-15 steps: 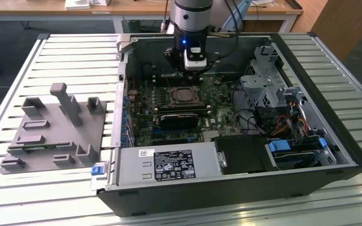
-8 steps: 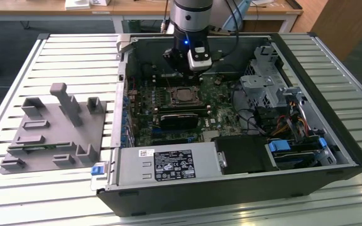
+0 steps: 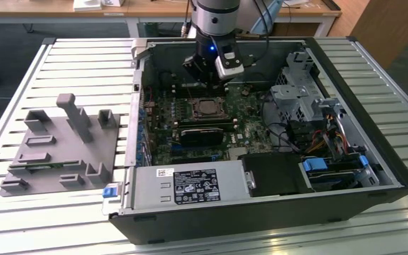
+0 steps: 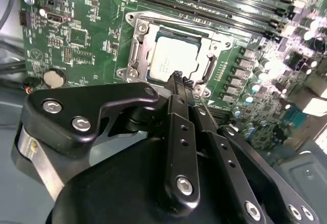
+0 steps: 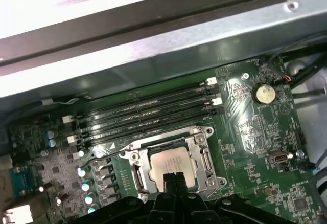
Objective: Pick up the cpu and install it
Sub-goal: 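Install the first cpu locking lever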
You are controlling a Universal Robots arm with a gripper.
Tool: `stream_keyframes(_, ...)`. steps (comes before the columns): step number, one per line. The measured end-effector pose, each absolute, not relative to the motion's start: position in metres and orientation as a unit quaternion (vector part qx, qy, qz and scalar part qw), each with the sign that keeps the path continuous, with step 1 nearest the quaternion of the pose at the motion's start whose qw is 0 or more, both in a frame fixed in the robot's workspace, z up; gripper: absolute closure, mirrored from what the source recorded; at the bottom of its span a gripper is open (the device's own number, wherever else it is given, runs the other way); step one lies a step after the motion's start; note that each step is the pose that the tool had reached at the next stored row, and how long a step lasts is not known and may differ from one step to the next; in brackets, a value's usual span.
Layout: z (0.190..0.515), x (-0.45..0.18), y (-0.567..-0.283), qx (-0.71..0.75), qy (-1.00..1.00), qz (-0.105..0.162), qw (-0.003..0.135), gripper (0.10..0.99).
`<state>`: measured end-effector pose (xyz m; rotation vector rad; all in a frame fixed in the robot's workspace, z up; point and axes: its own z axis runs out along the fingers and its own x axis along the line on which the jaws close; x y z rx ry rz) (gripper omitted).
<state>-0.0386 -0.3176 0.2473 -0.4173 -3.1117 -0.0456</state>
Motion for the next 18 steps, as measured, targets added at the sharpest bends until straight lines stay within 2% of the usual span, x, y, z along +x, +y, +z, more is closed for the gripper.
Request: stream_keyframes(18, 0.2473, -0.0386, -0.3176, -0.094, -0.995, -0.014, 0.001, 0.980)
